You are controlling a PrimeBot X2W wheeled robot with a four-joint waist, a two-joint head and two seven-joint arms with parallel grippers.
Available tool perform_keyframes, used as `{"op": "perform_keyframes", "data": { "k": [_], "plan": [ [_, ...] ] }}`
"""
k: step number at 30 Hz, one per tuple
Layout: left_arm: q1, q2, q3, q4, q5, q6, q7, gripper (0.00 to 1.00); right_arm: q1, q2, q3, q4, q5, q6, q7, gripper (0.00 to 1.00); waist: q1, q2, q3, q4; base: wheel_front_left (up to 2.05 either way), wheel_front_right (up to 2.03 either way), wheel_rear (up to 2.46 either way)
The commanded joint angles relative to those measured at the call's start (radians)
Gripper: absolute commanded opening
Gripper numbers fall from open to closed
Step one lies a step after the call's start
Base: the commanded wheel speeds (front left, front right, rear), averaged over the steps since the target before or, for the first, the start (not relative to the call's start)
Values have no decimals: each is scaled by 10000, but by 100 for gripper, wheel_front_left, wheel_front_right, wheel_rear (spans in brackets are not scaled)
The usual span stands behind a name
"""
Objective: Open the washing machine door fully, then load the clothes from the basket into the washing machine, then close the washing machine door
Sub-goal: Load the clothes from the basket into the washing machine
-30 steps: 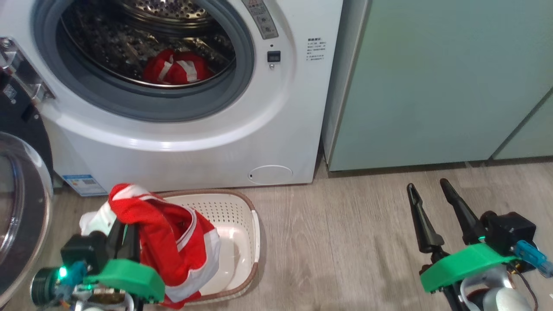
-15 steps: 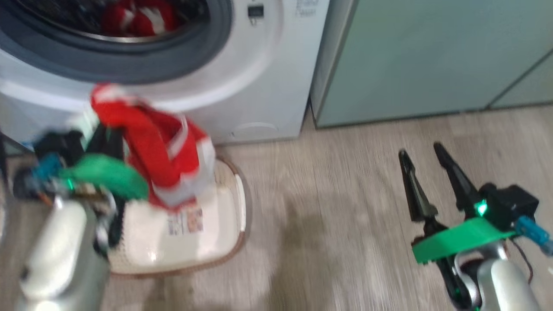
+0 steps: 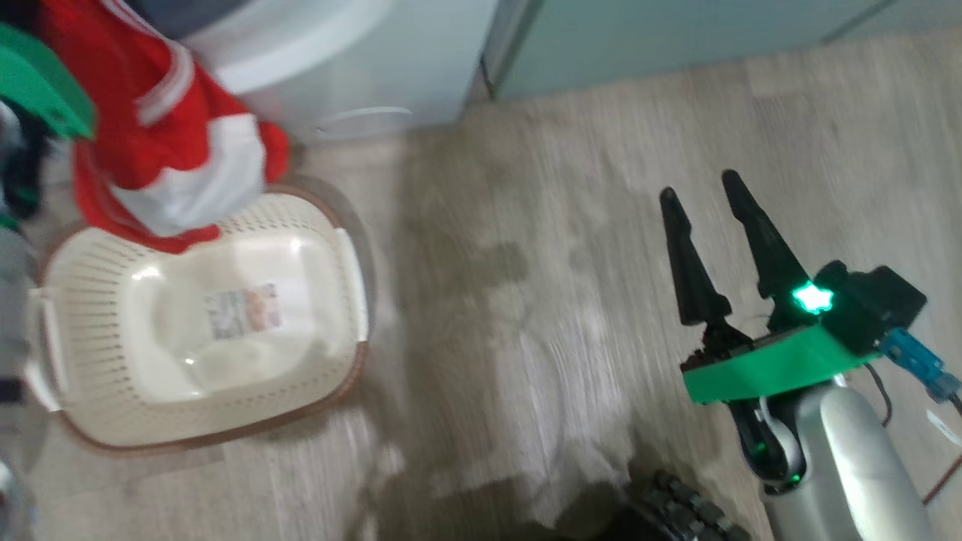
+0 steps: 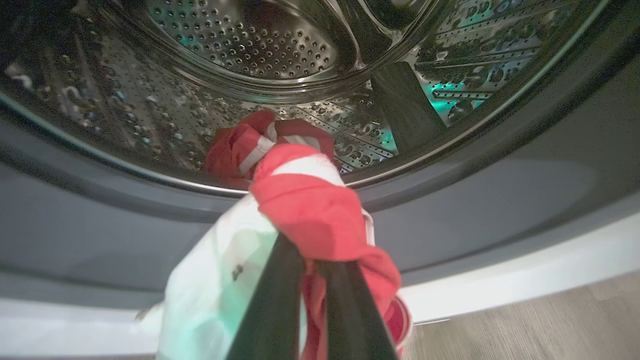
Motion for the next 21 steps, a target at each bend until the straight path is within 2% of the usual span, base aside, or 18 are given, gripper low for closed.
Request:
{"op": "perform_keyframes", "data": {
  "k": [1,12,16,21],
  "plan": [
    [-599,648,365,-130,-39,-55,165,0,-145,-26,299,-221,110,0,-148,100,-3,1,643,-579,0,0,0],
    [-3168,1929,537,1295,-236,-492,1527,0,-871,-26,983,418,850,0,-714,100,-3,1,1818,-1637,0,0,0],
    [-3813,2332,721,1466,-327,-442,1715,0,-990,-26,1174,507,1057,0,-758,100,-3,1,2097,-1967,0,0,0],
    [-4587,2757,1063,1492,-423,-266,1373,0,-1095,-26,1254,269,1286,0,-766,100,-3,1,2500,-2306,0,0,0]
  ]
}}
